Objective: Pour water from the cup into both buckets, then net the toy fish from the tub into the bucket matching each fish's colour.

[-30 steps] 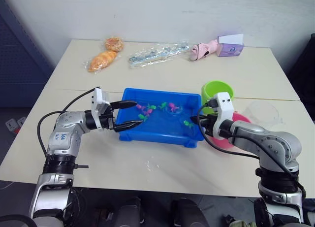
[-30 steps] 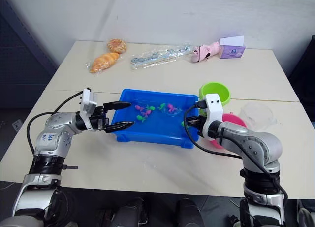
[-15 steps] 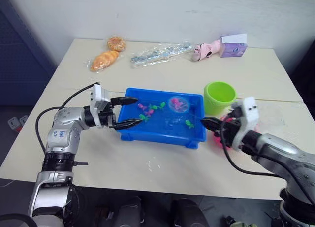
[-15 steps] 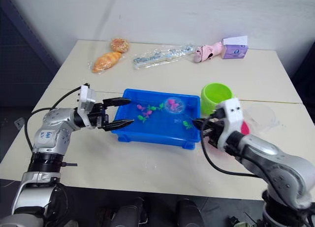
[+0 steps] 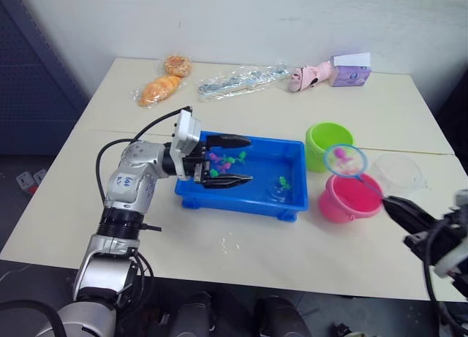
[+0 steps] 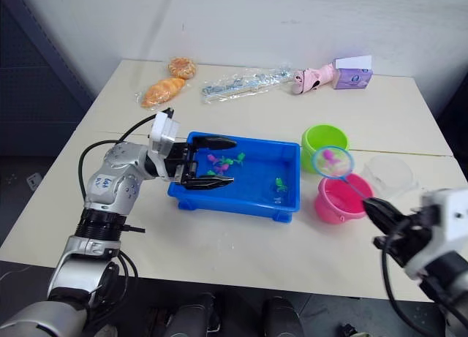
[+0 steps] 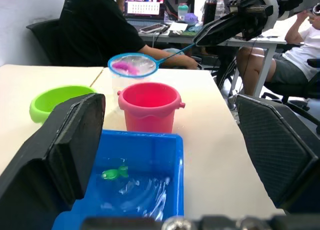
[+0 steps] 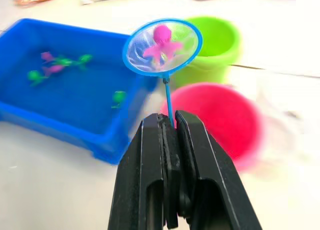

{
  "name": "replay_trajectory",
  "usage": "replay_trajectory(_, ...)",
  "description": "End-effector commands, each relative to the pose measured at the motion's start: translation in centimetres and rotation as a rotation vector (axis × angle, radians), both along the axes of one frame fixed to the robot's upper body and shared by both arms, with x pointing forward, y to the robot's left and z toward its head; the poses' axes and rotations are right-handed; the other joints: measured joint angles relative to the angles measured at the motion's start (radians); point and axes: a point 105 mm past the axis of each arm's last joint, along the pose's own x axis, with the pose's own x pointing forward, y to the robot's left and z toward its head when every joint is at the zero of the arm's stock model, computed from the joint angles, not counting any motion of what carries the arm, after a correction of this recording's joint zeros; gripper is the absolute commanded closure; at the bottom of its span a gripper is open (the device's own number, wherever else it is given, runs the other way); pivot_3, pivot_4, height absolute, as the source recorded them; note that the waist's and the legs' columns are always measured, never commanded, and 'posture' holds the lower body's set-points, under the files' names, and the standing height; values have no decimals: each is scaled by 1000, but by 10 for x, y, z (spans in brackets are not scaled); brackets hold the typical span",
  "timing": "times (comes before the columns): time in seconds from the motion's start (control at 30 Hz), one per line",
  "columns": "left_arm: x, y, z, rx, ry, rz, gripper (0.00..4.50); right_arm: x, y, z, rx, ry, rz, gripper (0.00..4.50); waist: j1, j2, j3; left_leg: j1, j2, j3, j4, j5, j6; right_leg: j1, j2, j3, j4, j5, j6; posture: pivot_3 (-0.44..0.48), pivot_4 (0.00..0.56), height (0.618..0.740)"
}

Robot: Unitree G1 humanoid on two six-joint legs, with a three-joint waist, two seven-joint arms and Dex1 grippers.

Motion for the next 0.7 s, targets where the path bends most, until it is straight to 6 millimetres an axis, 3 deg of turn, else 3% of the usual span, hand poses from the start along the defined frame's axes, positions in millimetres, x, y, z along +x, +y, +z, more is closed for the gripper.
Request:
replay_trajectory(0.03,-1,-9,6,-13,-32,-33,56,-10,-5,5,-126,-36,-29,4500,1,0,0,0,0,0,0,0,0,0,0,0,0,0,0,0,150,740)
replay_trajectory(0.17,-3,-14,2,-22,-19,-56,56,-12,-25,-7,-305,-29,-115,4500,0,0,0,0,0,1,0,0,0,-1,0,1,0,0,0,0,150,740)
replay_trajectory(0.6,4,-16,-7,-45,6,-35,56,-14,-39,-38,-973,-172,-72,4500,3,0,0,1,0,1,0,2,-3,-1,1,2,1,0,0,0,150,740)
replay_trajectory(0.7,5,-16,-10,-46,5,-31,56,-14,-34,-41,-1313,-274,19,4500,3,0,0,1,0,2,0,2,-4,-2,2,2,1,0,0,0,150,740)
